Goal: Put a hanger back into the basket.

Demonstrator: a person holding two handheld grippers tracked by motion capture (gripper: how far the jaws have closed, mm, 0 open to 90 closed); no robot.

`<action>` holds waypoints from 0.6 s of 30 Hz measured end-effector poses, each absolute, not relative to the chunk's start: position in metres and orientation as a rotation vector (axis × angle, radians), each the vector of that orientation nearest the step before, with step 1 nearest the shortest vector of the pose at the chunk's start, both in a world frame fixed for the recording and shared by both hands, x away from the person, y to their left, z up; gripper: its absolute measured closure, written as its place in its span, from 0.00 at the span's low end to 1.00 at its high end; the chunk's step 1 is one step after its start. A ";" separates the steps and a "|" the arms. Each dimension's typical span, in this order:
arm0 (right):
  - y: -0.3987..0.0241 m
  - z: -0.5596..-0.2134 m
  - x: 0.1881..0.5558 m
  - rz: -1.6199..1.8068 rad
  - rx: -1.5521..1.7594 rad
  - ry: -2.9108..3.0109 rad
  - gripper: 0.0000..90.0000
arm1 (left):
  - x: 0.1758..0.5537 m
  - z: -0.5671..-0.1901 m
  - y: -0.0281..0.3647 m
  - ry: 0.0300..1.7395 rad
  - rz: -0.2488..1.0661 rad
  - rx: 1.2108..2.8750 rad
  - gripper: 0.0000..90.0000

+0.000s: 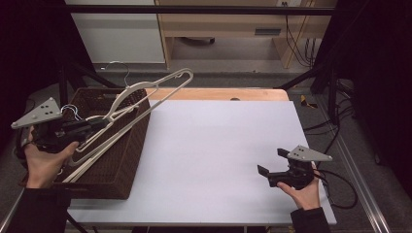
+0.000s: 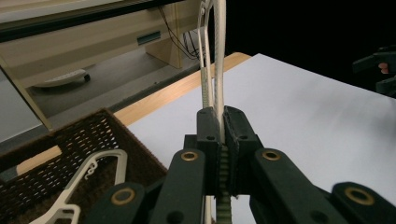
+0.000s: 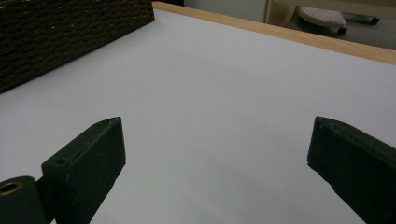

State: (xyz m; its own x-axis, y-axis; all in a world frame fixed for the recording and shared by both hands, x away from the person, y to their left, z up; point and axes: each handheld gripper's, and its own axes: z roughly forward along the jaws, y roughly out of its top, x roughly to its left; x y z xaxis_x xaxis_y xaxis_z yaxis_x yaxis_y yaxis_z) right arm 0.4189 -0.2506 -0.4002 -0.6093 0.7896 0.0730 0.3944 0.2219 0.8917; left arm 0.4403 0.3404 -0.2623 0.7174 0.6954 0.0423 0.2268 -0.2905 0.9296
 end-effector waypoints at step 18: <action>-0.251 -0.401 0.420 1.337 1.099 2.107 0.05 | 0.450 -0.285 0.411 0.871 0.568 1.848 0.95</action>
